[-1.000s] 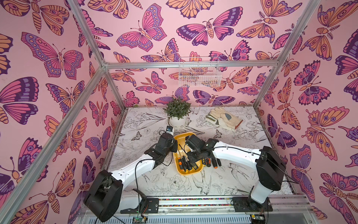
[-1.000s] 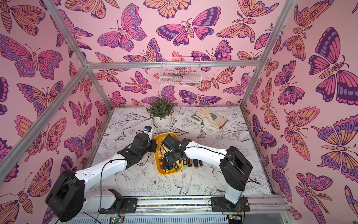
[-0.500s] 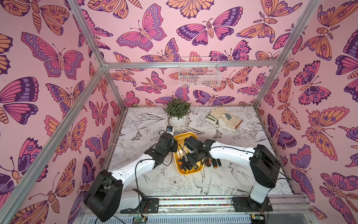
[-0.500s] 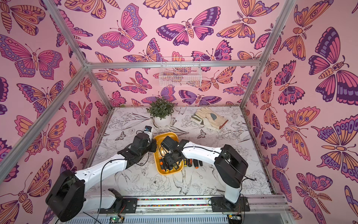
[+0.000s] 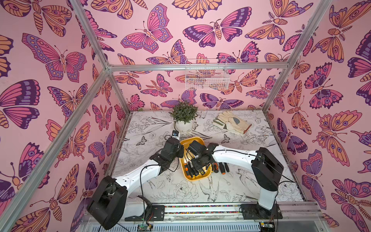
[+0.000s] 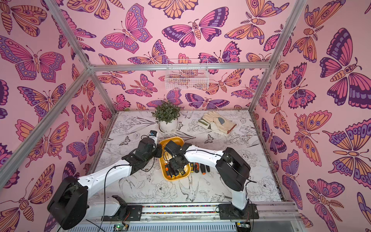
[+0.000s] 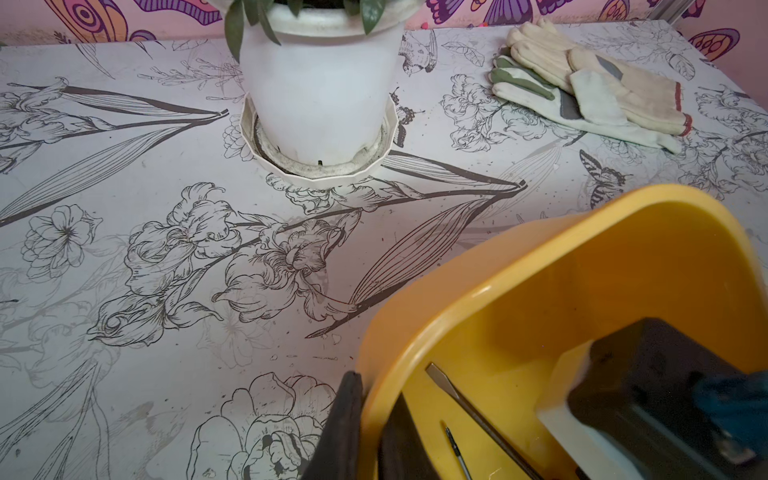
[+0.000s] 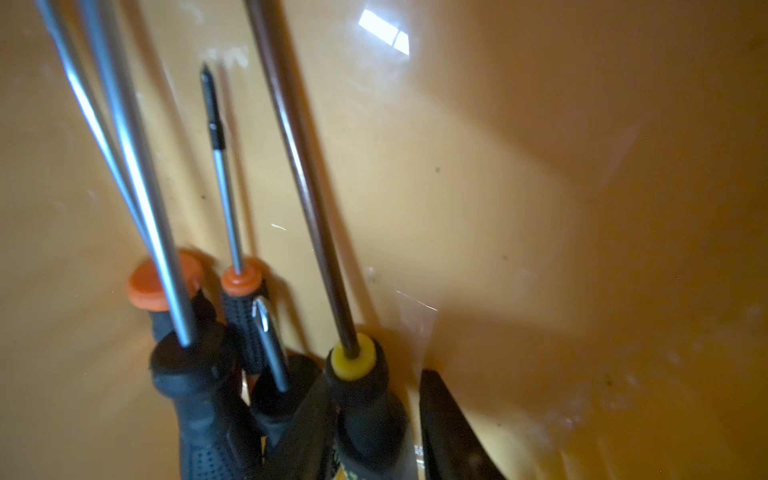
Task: Take out the screwdriver from the storage box
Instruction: Pick up the screwdriver from the storage box.
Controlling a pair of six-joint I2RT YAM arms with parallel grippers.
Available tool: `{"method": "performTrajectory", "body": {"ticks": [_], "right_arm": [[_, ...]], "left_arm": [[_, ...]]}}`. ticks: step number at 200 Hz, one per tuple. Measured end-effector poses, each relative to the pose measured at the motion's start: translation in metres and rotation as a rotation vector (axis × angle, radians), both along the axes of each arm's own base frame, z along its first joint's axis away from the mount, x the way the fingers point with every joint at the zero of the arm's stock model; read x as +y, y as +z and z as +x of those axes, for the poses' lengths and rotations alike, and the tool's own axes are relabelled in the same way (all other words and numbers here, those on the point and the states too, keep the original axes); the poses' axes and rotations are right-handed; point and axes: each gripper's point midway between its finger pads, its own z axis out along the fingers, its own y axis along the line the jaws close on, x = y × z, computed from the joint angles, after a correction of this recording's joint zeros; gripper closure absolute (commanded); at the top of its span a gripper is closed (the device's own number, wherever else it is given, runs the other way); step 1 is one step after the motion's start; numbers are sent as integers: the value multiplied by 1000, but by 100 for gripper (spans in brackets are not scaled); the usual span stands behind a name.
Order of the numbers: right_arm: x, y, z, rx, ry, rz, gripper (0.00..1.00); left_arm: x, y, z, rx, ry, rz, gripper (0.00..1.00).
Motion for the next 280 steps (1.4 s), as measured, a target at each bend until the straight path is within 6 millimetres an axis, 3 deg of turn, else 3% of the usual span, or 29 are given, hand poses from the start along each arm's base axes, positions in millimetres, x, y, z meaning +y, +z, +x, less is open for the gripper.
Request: {"method": "performTrajectory", "body": {"ticks": [37,199,280], "right_arm": [[1,-1,1,5,-1,-14,64],[5,1,2,-1,-2,20,100],[2,9,-1,-29,1,83,100]], "left_arm": [[1,0,0,1,8,3,100],[2,0,0,1,12,1,100],[0,0,0,0,6,-4,100]]}}
